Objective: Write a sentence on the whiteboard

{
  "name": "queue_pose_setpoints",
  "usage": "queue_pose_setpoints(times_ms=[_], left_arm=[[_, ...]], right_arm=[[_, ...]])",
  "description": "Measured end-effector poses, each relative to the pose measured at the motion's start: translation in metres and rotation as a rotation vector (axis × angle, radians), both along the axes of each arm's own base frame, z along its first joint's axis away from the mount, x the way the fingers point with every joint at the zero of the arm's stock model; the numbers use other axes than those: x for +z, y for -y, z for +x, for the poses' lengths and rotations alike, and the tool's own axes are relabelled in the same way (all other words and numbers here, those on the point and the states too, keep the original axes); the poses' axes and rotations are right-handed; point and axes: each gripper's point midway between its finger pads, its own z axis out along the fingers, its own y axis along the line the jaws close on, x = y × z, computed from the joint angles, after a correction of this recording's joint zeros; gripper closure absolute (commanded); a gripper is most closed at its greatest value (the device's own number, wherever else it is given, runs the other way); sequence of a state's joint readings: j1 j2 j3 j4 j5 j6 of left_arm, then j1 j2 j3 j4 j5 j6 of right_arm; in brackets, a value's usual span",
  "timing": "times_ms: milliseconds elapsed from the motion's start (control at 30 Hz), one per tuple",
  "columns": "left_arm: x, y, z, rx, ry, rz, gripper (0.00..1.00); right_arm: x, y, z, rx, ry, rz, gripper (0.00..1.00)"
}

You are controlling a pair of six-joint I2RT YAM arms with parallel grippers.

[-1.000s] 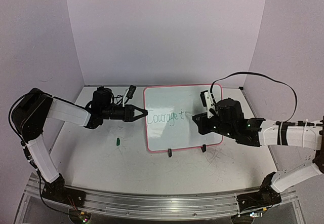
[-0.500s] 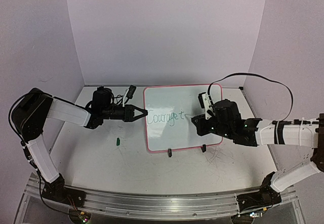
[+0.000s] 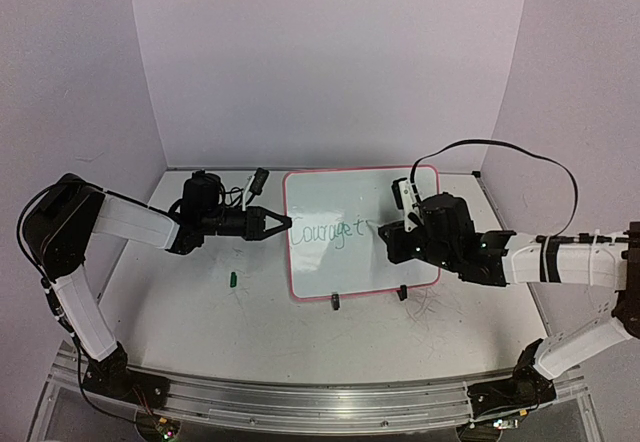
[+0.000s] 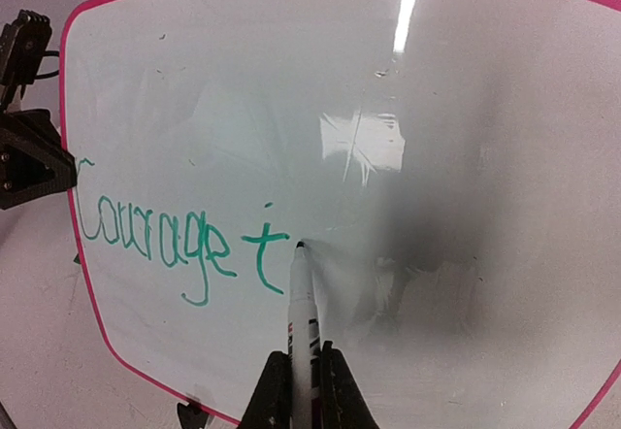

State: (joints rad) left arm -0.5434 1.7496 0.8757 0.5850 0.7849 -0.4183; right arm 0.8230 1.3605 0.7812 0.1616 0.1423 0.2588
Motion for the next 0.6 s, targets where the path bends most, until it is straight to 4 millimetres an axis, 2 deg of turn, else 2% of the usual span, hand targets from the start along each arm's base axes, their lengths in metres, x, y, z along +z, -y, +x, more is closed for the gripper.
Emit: queue_pose_setpoints(times_ms=[600], left_arm=[[0.0000,0.0000,0.0001,0.000,0.000,0.000,1.00]], right_arm=[[-0.0023,-0.0012,0.0008,-0.001,-0.010,-0.002,1.00]])
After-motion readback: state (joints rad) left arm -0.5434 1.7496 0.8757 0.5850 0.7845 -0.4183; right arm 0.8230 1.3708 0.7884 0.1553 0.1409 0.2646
